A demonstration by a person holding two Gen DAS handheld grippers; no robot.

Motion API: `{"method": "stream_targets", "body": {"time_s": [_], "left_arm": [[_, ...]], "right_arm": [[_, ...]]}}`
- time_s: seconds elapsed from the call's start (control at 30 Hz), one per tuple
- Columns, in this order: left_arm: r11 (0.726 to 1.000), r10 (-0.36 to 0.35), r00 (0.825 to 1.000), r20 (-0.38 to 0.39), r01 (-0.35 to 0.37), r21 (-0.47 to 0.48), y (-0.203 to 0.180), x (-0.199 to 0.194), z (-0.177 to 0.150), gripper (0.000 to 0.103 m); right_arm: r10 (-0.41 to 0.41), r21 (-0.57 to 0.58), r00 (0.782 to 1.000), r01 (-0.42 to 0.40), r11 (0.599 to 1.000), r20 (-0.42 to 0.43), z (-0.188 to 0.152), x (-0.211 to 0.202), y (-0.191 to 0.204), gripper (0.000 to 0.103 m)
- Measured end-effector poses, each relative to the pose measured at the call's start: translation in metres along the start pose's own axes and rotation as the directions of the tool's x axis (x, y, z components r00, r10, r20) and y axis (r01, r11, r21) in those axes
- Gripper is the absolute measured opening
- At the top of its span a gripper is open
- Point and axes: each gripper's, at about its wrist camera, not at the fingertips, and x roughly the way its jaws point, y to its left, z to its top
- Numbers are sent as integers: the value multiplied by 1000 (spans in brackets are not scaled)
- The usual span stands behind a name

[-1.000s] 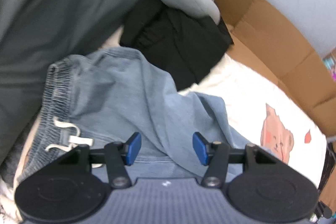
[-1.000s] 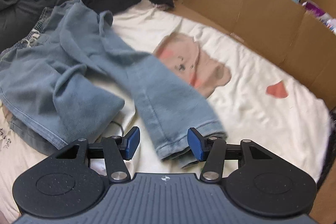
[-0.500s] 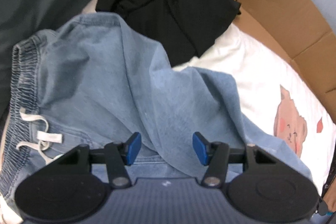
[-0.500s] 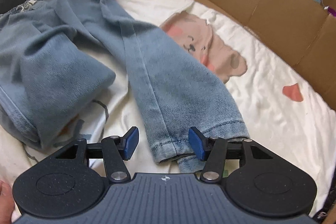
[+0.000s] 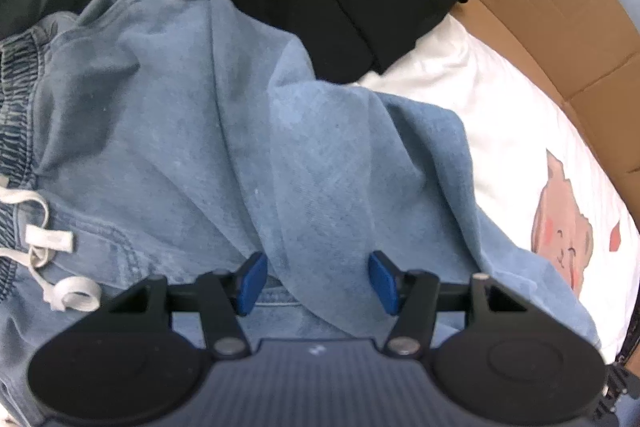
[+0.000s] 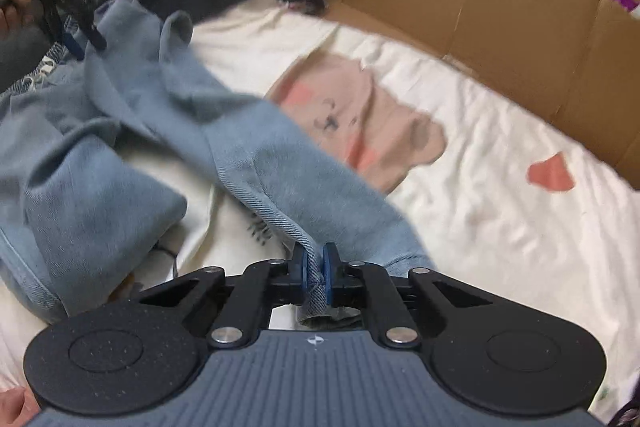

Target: Fold clothes

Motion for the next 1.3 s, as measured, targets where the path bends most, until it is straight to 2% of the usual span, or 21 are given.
{"method": "stream_targets", "body": {"time_s": [0.1,0.27,0.33,0.37,0.4,0.43,0.5,0.6,0.7,0.93,1.03,1.1,1.13,1.2,1.23,1.3], "left_arm": [[1000,-7,1000,-7,7,-6,0,5,-1,60],[999,-36,999,-2,36,-27,0,14,-7,62],[999,-39,999,4,39,-33,1,18,-10,59],[999,-37,999,9,37,-29,1,18,-11,55],[999,-36,999,16,36,-21,1,16,-10,46],[999,-42,999,22,43,-14,1,13,-10,29],[998,-61,997,36,61,4,0,7,-7,8],[995,-86,994,63,83,52,-9,-6,-1,5],[991,-99,991,91,90,95,-21,-17,5,4],[985,-133,980,145,114,129,-38,-30,25,4],[986,-119,983,137,101,131,-55,-17,34,4],[989,-111,987,120,97,115,-59,-11,35,6],[990,-111,987,114,99,103,-61,-9,37,9],[990,-122,986,114,113,83,-63,-8,40,17],[989,-131,985,114,122,80,-63,-9,41,27],[988,-141,983,120,132,83,-63,-13,39,39]], "right_arm": [[-34,45,999,33,998,20,5,-12,-16,5],[-83,203,995,70,977,55,10,-30,-53,5],[-104,239,993,86,967,64,11,-32,-64,5],[-112,254,992,92,963,66,12,-33,-69,5],[-120,269,990,98,958,67,13,-33,-74,5],[-126,284,990,101,953,68,14,-34,-79,5],[-136,309,988,109,945,68,16,-35,-87,5],[-153,339,987,125,932,57,17,-37,-96,5],[-157,373,987,130,919,41,16,-41,-106,5],[-189,419,982,179,890,-16,12,-40,-123,5],[-196,447,979,203,871,-62,9,-23,-134,7],[-196,494,979,199,847,-59,5,-16,-142,12],[-203,508,978,203,837,-57,4,-17,-144,16],[-242,494,968,240,836,-61,3,-22,-141,36],[-260,485,963,258,835,-65,3,-24,-140,38],[-261,474,963,262,841,-69,-2,-30,-135,38]]}}
